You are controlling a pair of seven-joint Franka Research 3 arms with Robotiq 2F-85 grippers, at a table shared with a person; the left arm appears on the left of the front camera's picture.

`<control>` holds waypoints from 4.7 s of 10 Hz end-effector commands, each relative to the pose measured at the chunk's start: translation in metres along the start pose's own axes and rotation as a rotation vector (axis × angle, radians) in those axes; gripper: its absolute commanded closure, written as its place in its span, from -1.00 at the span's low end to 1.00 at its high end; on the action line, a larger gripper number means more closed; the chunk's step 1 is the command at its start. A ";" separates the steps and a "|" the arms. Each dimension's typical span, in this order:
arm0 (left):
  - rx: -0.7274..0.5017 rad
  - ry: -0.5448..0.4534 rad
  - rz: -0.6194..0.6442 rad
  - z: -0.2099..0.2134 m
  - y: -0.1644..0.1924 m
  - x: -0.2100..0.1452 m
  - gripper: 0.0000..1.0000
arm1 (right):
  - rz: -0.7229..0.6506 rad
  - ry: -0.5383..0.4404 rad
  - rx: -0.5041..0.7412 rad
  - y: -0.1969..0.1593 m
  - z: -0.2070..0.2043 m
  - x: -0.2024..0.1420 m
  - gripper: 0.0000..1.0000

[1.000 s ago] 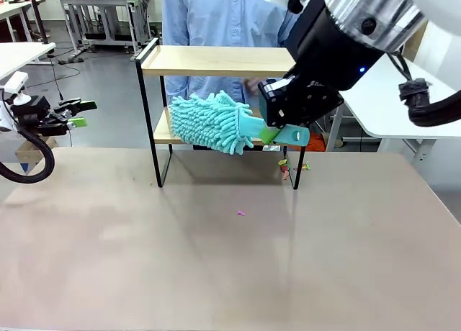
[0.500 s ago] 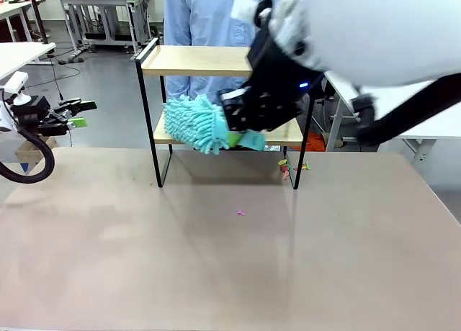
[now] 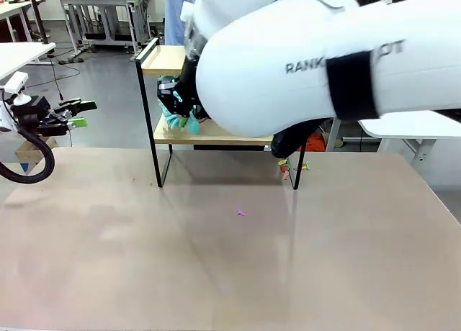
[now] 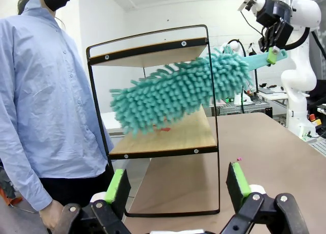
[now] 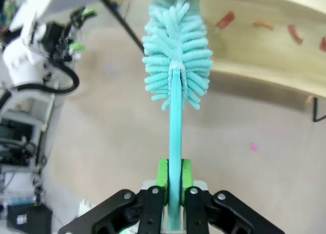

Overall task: Clean the shelf.
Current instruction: Clean the specific section of the Shelf indicated by the human with the Duster.

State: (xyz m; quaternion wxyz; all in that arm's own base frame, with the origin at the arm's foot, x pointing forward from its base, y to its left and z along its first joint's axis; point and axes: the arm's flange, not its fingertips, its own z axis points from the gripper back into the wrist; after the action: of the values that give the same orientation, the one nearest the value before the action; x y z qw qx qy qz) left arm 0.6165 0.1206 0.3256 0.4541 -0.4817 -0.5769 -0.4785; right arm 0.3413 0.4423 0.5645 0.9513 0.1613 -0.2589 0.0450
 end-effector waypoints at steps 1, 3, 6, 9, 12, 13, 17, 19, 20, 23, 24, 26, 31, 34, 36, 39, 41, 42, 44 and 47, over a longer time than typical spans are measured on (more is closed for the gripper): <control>-0.008 0.010 -0.015 -0.001 -0.003 0.002 -1.00 | -0.111 -0.079 -0.040 0.042 -0.036 0.021 0.74; -0.008 0.010 -0.015 -0.001 -0.003 0.002 -1.00 | -0.153 -0.121 -0.073 0.053 -0.064 0.029 0.74; -0.008 0.010 -0.015 -0.001 -0.003 0.002 -1.00 | -0.153 -0.109 -0.029 0.055 -0.097 0.033 0.74; -0.008 0.010 -0.015 -0.001 -0.003 0.002 -1.00 | -0.159 0.011 -0.038 0.057 -0.121 0.024 0.74; -0.008 0.010 -0.015 -0.001 -0.003 0.002 -1.00 | -0.148 -0.029 -0.036 0.052 -0.121 0.018 0.74; -0.008 0.010 -0.015 -0.001 -0.003 0.002 -1.00 | -0.148 -0.029 -0.036 0.052 -0.121 0.018 0.74; -0.008 0.010 -0.015 -0.001 -0.003 0.002 -1.00 | -0.177 0.035 -0.044 -0.005 -0.106 0.010 0.74; -0.008 0.010 -0.015 -0.001 -0.003 0.002 -1.00 | -0.200 0.065 -0.065 -0.057 -0.092 -0.001 0.74; -0.008 0.010 -0.015 -0.001 -0.003 0.002 -1.00 | -0.220 0.063 -0.061 -0.079 -0.082 -0.008 0.74; -0.008 0.010 -0.015 -0.001 -0.003 0.002 -1.00 | -0.269 0.063 -0.053 -0.153 -0.049 -0.023 0.74; -0.008 0.010 -0.015 -0.001 -0.003 0.002 -1.00 | -0.276 0.057 -0.072 -0.174 -0.041 -0.026 0.74; -0.008 0.010 -0.015 -0.001 -0.003 0.002 -1.00 | -0.260 0.062 -0.110 -0.209 -0.023 -0.034 0.74; -0.008 0.010 -0.015 -0.001 -0.003 0.002 -1.00 | -0.223 -0.021 -0.151 -0.235 0.018 -0.046 0.74; -0.008 0.010 -0.015 -0.001 -0.003 0.002 -1.00 | -0.238 -0.014 -0.149 -0.233 0.016 -0.043 0.74; -0.008 0.010 -0.015 -0.001 -0.003 0.002 -1.00 | -0.238 -0.014 -0.149 -0.233 0.016 -0.043 0.74; -0.008 0.010 -0.015 -0.001 -0.003 0.002 -1.00 | -0.123 -0.104 -0.076 -0.240 0.065 -0.050 0.74; -0.008 0.010 -0.015 -0.001 -0.003 0.002 -1.00 | 0.007 -0.112 0.010 -0.258 0.108 -0.059 0.74; -0.008 0.010 -0.015 -0.001 -0.003 0.002 -1.00 | 0.072 -0.093 0.069 -0.263 0.122 -0.060 0.74; -0.008 0.010 -0.015 -0.001 -0.003 0.002 -1.00 | 0.205 0.019 0.159 -0.264 0.133 -0.057 0.74; -0.008 0.010 -0.015 -0.001 -0.003 0.002 -1.00 | 0.515 0.190 0.261 -0.258 0.139 -0.063 0.74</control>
State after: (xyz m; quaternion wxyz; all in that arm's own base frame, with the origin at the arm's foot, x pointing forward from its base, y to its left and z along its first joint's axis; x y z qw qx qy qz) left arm 0.6167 0.1206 0.3259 0.4540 -0.4815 -0.5769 -0.4788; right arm 0.2628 0.1625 0.5668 0.9179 0.2018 -0.2093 0.2700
